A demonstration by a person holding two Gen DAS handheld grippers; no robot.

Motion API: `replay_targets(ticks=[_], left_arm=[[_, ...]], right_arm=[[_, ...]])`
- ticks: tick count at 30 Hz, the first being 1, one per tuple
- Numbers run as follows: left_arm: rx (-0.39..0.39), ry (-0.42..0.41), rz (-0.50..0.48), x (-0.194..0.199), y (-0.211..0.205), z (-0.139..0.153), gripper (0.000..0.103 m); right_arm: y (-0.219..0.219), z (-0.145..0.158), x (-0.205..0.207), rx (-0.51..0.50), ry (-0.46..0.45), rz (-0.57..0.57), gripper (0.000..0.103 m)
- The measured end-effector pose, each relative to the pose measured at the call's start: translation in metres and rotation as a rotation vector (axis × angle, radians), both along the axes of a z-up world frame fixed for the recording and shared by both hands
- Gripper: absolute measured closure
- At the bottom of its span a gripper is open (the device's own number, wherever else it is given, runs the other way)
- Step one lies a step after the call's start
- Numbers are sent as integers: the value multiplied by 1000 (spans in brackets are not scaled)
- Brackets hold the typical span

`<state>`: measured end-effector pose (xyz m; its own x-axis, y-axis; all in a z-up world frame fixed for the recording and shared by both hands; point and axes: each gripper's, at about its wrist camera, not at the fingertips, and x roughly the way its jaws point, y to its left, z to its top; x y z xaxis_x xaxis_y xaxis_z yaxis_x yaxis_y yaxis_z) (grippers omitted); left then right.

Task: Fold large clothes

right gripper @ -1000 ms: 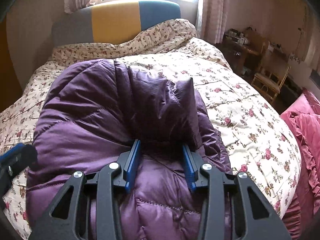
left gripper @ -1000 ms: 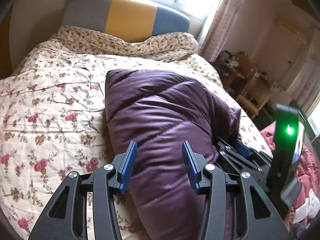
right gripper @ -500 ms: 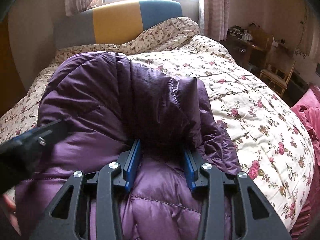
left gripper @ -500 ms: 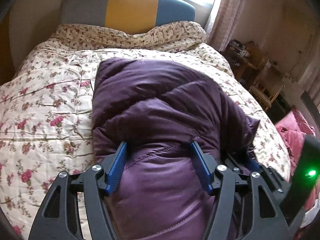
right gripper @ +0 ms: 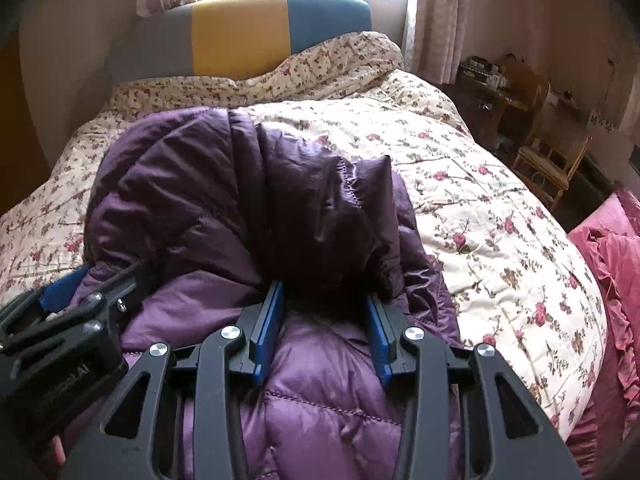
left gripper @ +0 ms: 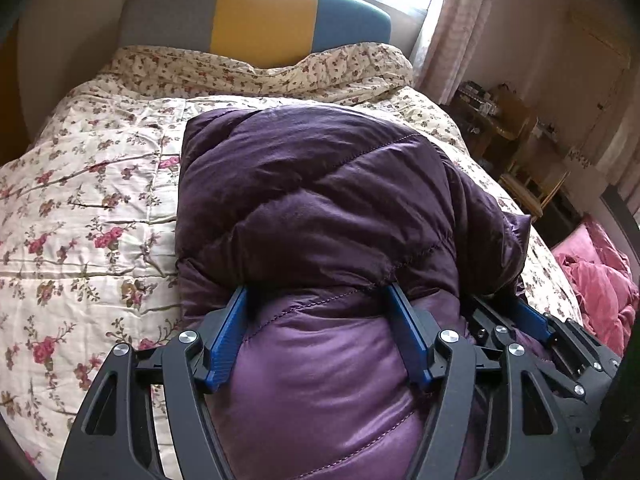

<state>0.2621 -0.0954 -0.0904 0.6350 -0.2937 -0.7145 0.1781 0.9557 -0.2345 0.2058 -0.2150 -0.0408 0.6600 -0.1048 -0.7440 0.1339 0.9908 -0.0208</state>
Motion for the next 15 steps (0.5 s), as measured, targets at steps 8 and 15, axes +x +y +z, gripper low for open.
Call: replay_targets(ticks=[8,15], left_arm=[[-21,4,-2,2,6,3,36],[-22,4,-5,6,7,7,36]], right_arm=[[0,10,3,7,-23,-9,64],[-5,19,13,19,-45,-39,62]])
